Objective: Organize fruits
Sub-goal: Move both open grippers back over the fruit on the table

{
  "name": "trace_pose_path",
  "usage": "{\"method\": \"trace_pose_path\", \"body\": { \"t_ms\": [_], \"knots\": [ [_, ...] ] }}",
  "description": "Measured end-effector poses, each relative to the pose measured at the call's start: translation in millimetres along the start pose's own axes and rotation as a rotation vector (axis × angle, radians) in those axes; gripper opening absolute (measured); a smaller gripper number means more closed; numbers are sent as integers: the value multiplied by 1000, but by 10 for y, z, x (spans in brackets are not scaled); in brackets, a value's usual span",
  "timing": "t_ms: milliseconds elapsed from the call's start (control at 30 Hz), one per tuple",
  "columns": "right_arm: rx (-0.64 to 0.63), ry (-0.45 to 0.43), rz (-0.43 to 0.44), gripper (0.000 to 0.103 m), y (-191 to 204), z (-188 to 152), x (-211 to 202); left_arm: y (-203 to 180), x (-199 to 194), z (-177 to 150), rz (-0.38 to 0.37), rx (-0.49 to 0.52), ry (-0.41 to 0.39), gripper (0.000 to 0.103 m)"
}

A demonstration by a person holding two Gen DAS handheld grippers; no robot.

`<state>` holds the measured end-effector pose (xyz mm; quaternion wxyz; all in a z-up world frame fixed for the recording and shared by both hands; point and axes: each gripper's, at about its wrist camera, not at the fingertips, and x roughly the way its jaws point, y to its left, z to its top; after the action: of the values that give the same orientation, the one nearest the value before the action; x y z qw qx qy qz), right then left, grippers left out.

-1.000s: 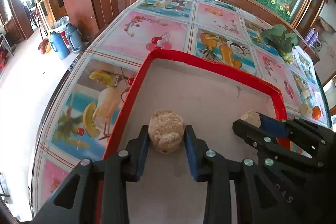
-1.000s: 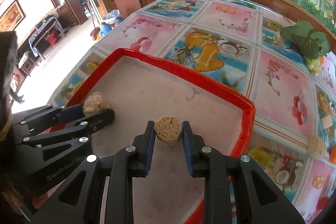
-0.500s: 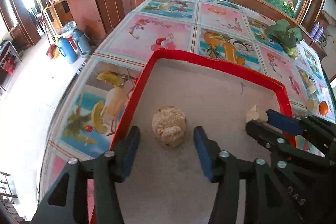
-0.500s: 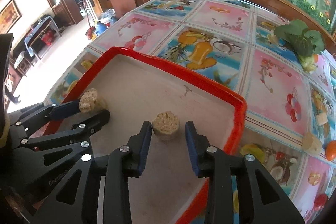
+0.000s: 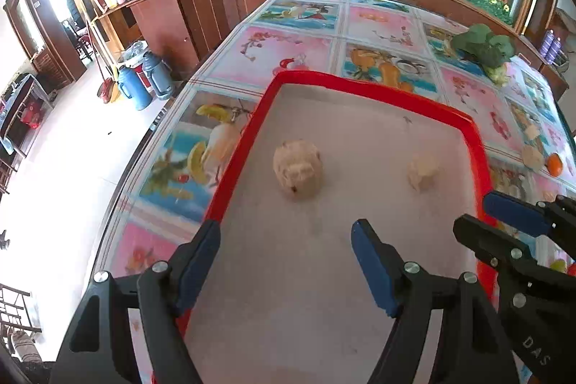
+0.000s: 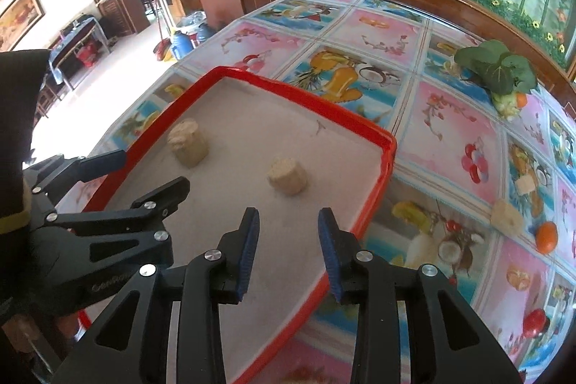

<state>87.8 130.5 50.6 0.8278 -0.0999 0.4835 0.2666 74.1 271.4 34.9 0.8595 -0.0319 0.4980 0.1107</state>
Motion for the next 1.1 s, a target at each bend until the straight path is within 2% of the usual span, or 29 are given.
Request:
{"method": "trace_pose_path", "body": {
  "t_ms": [233,433,533,833,1100],
  "knots": [
    [12,13,37,34,-15,-351,-358,-240,-353,-291,-18,37,-25,82],
    [32,0,65,35,-136,-793,-754,-633,-657,-618,-111,95,-33,82],
    [49,-10,50,35,-248,-1058,-928,-882,-782,-753,-145,145,-40,82],
    [193,-12,-12,35,-837,-1794,-1296,-1683,-969,-1087,-256,290,-19,83],
    [339,-17,-62,35,-1425,-2194,-1463,-2085,-896,-1210,-287,331,43,83]
  ]
}}
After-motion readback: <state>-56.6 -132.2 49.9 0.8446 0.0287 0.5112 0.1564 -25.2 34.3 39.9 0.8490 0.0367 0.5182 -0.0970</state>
